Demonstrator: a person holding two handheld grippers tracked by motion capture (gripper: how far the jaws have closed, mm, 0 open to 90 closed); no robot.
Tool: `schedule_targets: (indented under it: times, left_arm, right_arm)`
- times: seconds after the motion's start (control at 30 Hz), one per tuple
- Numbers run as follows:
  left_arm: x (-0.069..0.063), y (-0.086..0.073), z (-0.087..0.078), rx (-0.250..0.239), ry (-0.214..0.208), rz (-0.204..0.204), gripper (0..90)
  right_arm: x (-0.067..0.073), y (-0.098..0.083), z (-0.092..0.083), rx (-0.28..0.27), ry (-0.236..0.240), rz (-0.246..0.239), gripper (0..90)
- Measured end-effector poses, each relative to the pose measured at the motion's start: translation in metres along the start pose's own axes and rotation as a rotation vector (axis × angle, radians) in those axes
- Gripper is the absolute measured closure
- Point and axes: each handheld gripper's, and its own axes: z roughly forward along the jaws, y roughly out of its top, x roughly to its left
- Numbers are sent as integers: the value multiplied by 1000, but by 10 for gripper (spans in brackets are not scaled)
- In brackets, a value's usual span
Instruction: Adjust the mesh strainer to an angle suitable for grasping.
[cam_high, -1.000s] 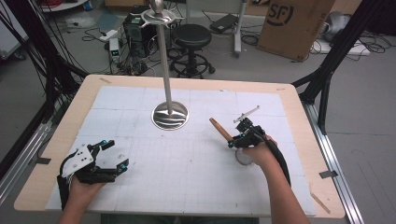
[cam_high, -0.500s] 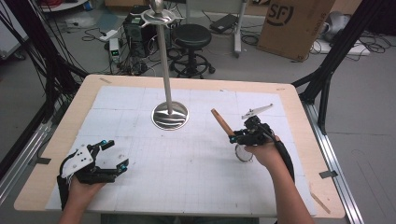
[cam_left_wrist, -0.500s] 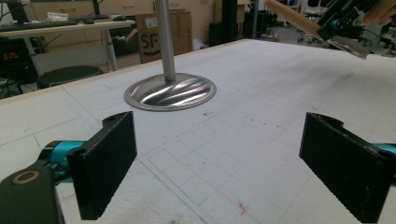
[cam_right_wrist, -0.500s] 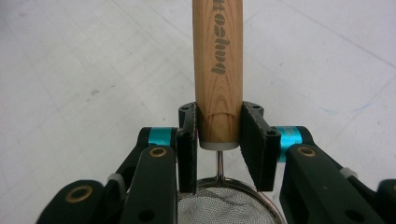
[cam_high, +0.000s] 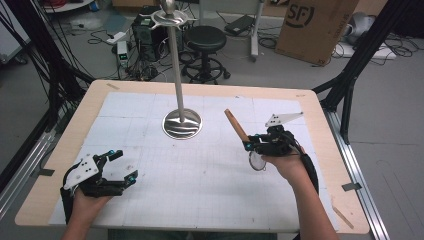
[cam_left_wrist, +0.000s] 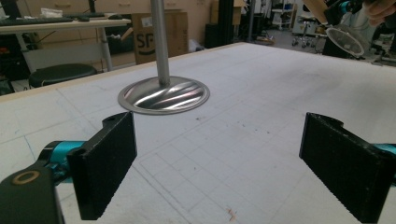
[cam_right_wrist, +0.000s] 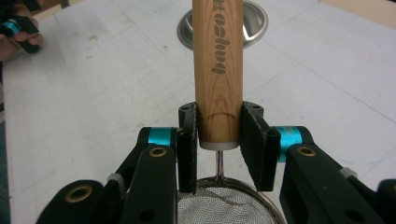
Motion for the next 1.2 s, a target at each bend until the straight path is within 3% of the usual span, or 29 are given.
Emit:
schedule_targets:
  times: [0.4,0.57,1.2]
  left_arm:
    - [-2,10,0,-9,-24,-6,115]
    - [0,18,1,-21,-9,-54,118]
    - [5,31,0,-8,-32,-30,119]
  right_arm:
    - [-2,-10,-11,-79,19,-11,686]
    - [-3,-12,-15,-109,21,-15,686]
    - [3,-12,-20,-192,44,-78,685]
